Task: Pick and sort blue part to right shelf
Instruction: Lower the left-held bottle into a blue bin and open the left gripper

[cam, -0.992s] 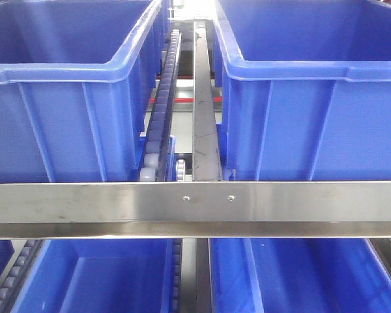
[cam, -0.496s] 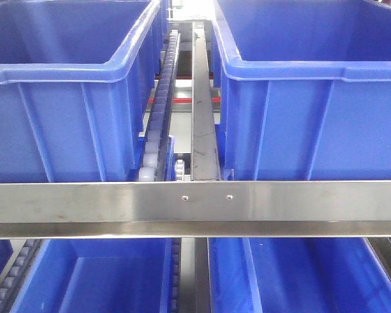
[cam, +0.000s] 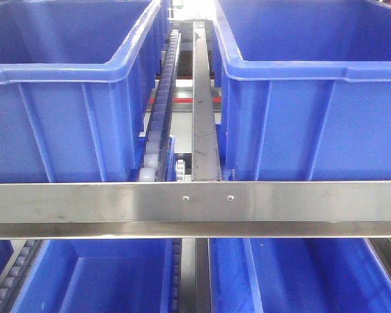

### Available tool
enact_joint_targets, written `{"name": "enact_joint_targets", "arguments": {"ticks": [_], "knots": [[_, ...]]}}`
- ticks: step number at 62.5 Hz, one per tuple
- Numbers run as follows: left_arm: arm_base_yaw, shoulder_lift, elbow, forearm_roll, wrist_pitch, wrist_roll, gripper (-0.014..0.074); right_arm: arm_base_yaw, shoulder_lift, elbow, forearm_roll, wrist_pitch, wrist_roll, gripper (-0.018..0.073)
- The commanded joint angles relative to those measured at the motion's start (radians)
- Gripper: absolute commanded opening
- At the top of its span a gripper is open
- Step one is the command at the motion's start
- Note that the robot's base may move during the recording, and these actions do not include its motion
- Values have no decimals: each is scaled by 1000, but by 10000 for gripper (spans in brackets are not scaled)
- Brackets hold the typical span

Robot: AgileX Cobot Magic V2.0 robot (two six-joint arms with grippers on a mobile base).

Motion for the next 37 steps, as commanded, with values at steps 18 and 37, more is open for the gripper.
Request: {"name": "enact_joint_targets", "arguments": {"ticks": [18, 37], "knots": [[2, 8, -27, -8, -86, -8, 136, -7, -164, 114, -71, -95, -8, 58], [2, 8, -27, -8, -86, -8, 136, -7, -451, 287, -111, 9, 50, 58]]}}
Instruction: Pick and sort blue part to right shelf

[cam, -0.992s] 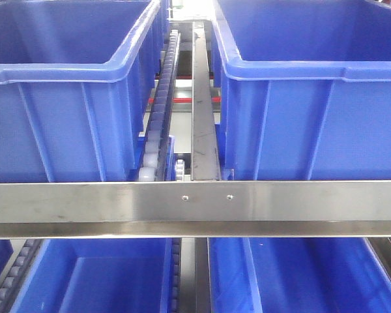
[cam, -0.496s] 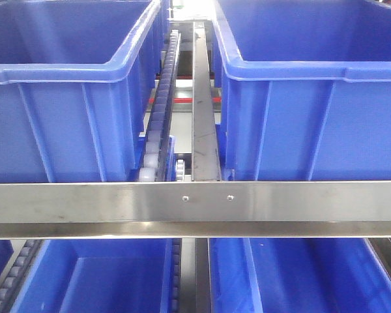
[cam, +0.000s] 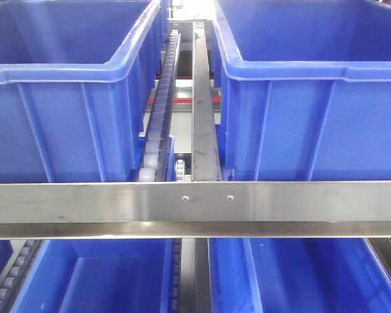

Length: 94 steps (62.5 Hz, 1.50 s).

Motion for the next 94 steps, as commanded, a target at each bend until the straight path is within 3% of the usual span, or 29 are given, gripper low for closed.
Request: {"name": "enact_joint_targets", "arguments": {"ticks": [1, 67, 70, 76, 87, 94], "knots": [[2, 8, -27, -8, -80, -8, 136, -7, -53, -10, -36, -17, 17, 58], [2, 8, -25, -8, -86, -8, 136, -9, -88, -10, -49, -2, 20, 58], [5, 8, -18, 34, -105, -8, 136, -9, -88, -10, -49, -2, 20, 58], [5, -2, 26, 188, -183, -8, 136, -9, -88, -10, -49, -2, 20, 58], [5, -74, 144, 197, -224, -11, 136, -9, -88, -10, -49, -2, 20, 58], [5, -152, 218, 261, -224, -127, 136, -9, -88, -10, -49, -2, 20, 58]]}}
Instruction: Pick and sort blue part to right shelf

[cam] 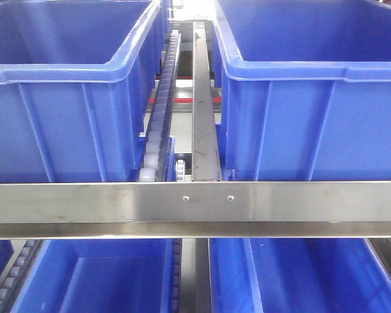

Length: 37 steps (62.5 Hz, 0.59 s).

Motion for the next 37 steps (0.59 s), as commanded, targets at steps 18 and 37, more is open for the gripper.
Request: {"name": "enact_joint_targets", "arguments": {"ticks": [18, 37], "knots": [[-5, -127, 65, 41, -4, -92, 136, -6, -22, -21, -9, -76, 0, 58], [-10, -127, 65, 32, -9, -92, 136, -6, -22, -21, -9, -76, 0, 58]]}}
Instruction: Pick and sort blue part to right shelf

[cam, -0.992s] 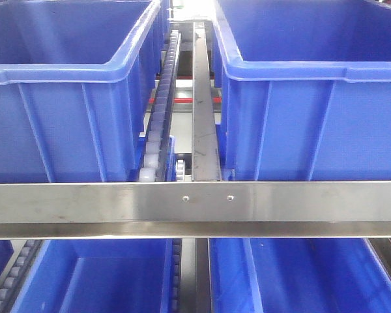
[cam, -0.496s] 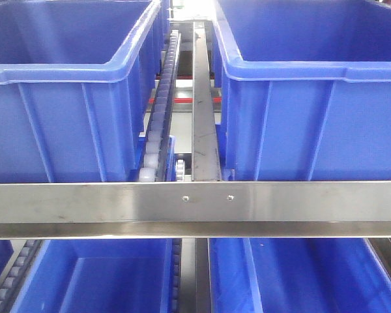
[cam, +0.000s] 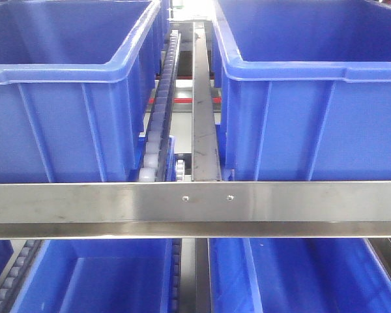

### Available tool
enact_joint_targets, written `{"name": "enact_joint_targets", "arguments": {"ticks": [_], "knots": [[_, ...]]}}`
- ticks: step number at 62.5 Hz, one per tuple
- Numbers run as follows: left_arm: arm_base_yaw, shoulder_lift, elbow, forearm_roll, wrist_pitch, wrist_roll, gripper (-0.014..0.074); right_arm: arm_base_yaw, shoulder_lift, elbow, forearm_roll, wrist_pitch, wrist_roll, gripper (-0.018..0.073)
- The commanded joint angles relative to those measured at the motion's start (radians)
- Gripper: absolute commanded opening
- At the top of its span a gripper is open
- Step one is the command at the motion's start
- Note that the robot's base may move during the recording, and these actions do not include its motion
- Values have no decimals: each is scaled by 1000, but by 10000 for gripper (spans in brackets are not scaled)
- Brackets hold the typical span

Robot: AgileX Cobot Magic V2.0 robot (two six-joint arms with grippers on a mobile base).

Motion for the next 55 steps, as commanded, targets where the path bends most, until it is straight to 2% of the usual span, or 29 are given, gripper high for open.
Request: {"name": "enact_joint_targets", "arguments": {"ticks": [1, 55], "knots": [[-6, -22, 23, -9, -81, -11, 136, -6, -22, -21, -9, -82, 0, 58], [-6, -22, 23, -9, -81, -11, 136, -6, -22, -21, -9, -82, 0, 58]]}}
